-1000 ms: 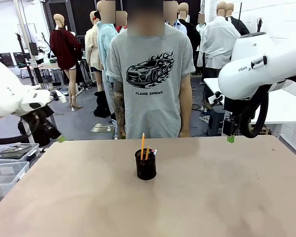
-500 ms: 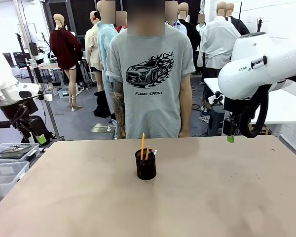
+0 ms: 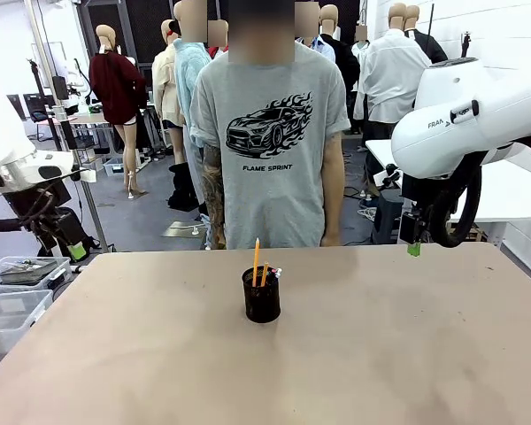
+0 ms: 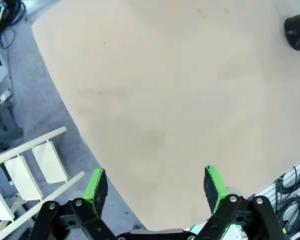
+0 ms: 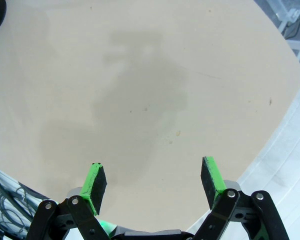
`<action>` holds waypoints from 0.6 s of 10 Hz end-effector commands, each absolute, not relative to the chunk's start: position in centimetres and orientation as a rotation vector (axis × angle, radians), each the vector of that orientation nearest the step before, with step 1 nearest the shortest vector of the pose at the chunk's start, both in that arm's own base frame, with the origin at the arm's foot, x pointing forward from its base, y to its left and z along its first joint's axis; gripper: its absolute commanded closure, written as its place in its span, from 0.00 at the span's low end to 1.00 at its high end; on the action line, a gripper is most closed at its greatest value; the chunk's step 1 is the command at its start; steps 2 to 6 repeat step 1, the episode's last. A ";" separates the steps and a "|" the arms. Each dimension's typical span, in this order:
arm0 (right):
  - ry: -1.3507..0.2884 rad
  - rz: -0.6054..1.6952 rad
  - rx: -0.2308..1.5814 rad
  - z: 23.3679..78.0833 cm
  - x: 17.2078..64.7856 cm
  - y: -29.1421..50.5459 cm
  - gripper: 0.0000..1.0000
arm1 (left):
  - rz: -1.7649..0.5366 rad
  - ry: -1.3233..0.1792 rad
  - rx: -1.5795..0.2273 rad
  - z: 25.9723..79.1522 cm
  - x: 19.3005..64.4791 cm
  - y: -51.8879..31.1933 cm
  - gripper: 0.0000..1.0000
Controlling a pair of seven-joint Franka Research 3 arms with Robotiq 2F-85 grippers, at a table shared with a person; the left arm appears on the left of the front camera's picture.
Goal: Place the pens into the pen holder.
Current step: Pick up a writing instrument from the table and place it into the Pen holder.
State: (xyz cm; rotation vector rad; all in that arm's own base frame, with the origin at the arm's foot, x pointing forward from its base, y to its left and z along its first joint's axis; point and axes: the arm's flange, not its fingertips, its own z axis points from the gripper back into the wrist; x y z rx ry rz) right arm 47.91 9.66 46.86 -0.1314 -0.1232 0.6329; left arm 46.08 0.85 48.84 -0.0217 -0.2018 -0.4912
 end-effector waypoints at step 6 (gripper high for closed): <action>-0.122 0.626 -0.134 46.8 47.9 9.7 0.06 | -0.496 -0.189 -0.021 49.2 46.2 1.2 0.00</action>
